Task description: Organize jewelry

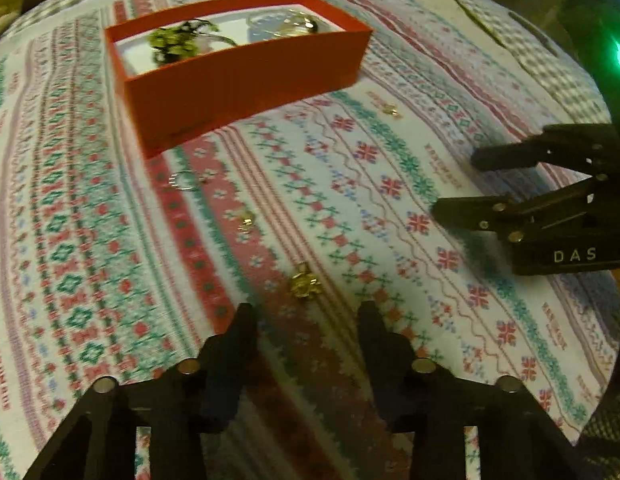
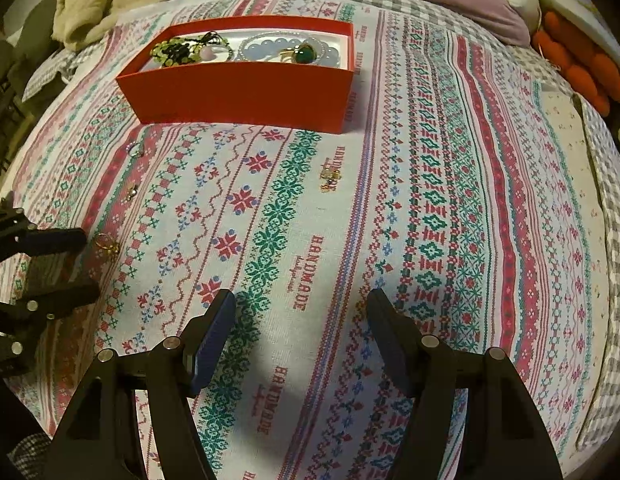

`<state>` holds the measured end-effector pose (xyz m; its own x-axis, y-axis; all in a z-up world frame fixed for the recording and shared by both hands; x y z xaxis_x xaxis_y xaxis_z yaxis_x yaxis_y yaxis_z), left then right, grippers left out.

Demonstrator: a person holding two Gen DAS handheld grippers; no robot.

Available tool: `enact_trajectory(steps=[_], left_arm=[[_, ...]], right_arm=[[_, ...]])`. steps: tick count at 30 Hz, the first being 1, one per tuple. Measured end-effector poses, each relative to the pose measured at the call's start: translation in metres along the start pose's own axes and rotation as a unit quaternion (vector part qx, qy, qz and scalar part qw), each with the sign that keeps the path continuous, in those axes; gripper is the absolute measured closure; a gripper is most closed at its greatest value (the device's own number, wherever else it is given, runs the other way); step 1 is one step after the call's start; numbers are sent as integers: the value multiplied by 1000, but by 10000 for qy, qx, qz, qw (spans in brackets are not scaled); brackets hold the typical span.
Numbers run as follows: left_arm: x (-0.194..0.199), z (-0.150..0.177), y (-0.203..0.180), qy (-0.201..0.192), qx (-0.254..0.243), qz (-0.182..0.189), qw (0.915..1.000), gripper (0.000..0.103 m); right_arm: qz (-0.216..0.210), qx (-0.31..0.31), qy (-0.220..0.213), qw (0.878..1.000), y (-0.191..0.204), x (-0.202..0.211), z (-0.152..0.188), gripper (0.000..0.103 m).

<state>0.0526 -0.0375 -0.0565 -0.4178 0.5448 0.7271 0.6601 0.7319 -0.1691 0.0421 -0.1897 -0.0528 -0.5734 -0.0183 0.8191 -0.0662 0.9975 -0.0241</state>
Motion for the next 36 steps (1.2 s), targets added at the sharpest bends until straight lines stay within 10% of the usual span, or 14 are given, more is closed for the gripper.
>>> enact_trajectory(steps=[12, 33, 36], left_arm=[[-15, -9, 1, -67, 156, -109, 9998, 103], [21, 3, 38, -217, 352, -37, 9991, 103], [13, 4, 30, -122, 223, 19, 9997, 77]], right_arm=[[-161, -247, -81, 9995, -9, 6, -4, 33], [-452, -284, -302, 9981, 2, 1, -22, 33], [-615, -131, -365, 9974, 17, 1, -25, 36]])
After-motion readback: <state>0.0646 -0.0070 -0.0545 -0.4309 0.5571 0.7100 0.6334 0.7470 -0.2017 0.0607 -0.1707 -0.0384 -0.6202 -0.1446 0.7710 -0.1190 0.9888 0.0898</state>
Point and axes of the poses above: each gripper's, at about its wrist camera, not at the fingertips, and x roughly against the way its jaws point, y to its left, z to its underside, the point moved 3 cm from there along -x, roughly the way its jaws point, and after that the axes turned 14 degrees about -y, right-handed, at the moved point
